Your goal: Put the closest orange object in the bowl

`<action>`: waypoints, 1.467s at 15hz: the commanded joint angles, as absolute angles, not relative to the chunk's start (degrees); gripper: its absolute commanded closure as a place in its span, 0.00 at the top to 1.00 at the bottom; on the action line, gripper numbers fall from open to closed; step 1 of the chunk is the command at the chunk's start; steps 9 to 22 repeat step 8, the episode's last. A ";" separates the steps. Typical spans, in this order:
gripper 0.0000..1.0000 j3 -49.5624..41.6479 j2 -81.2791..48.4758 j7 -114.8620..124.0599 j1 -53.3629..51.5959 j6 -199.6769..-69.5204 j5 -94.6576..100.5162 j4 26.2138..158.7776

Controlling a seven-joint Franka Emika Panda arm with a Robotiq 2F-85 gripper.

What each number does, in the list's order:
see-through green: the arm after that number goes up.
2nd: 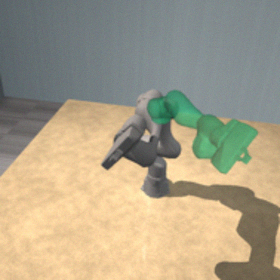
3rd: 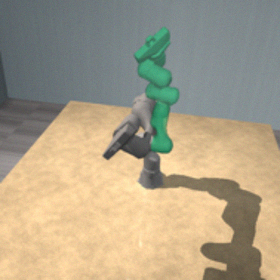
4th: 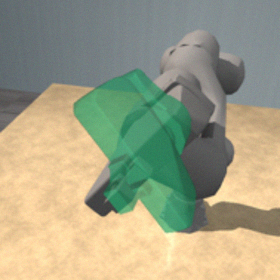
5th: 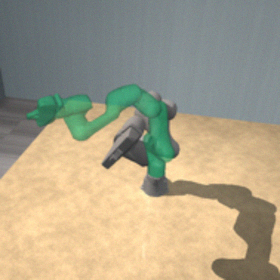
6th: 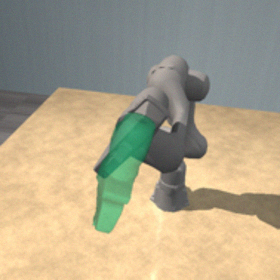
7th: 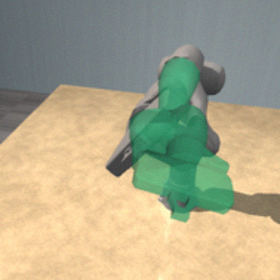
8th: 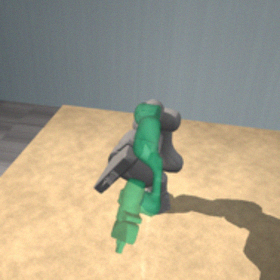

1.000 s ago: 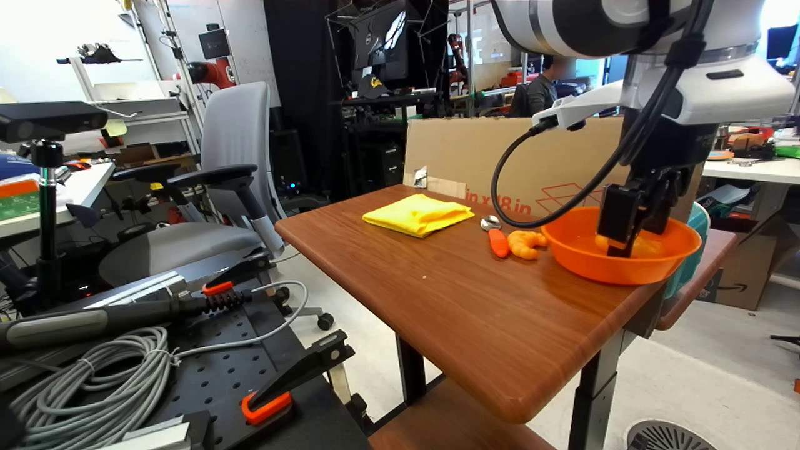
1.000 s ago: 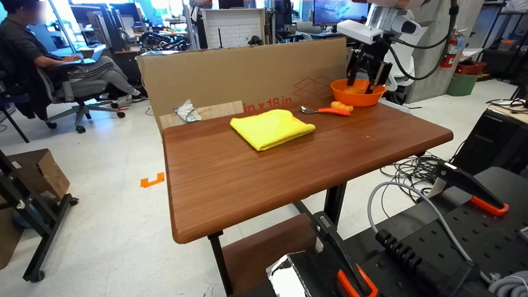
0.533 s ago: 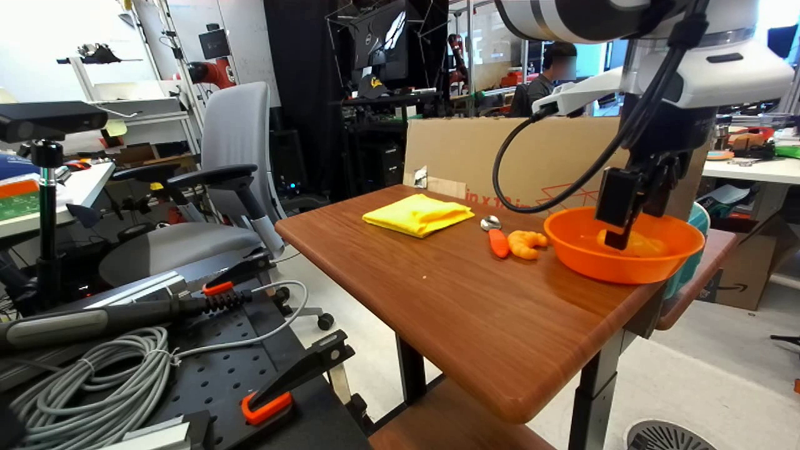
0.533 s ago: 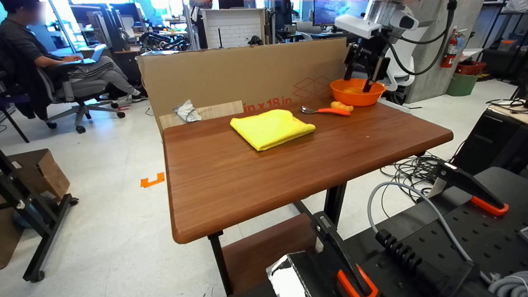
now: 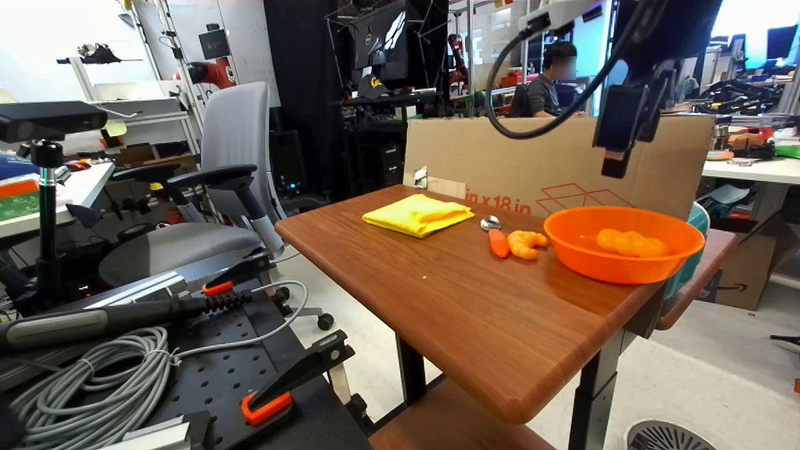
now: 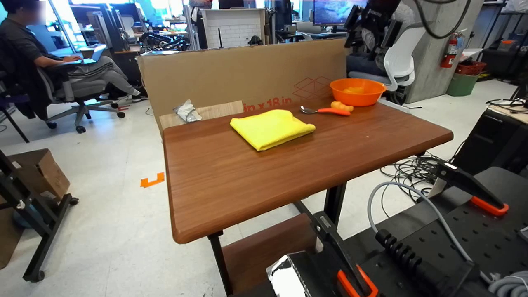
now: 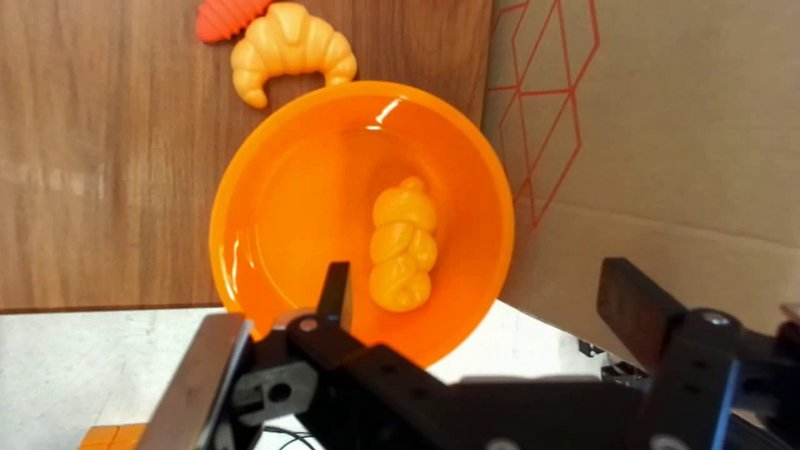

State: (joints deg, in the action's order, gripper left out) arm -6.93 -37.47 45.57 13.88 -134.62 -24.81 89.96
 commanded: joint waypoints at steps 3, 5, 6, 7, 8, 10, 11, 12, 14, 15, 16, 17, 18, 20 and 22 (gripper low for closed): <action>1.00 -7.28 -32.15 42.42 13.64 -134.26 -25.73 95.07; 1.00 -7.19 -31.45 42.13 13.57 -134.30 -25.78 96.27; 1.00 -7.15 -31.48 42.03 13.55 -134.34 -25.79 96.47; 1.00 -7.13 -31.48 41.98 13.54 -134.36 -25.79 96.61; 1.00 -7.13 -31.48 41.96 13.54 -134.38 -25.80 96.69; 1.00 -7.13 -31.48 41.96 13.54 -134.38 -25.80 96.69; 1.00 -7.13 -31.48 41.96 13.54 -134.38 -25.80 96.69; 1.00 -7.13 -31.48 41.96 13.54 -134.38 -25.80 96.69; 1.00 -7.13 -31.48 41.96 13.54 -134.38 -25.80 96.69; 1.00 -7.13 -31.48 41.96 13.54 -134.38 -25.80 96.69; 1.00 -7.13 -31.48 41.96 13.54 -134.38 -25.80 96.69; 1.00 -7.13 -31.48 41.96 13.54 -134.38 -25.80 96.69; 1.00 -7.13 -31.48 41.96 13.54 -134.38 -25.80 96.69; 1.00 -7.13 -31.48 41.96 13.54 -134.38 -25.80 96.69; 1.00 -7.13 -31.48 41.96 13.54 -134.38 -25.80 96.69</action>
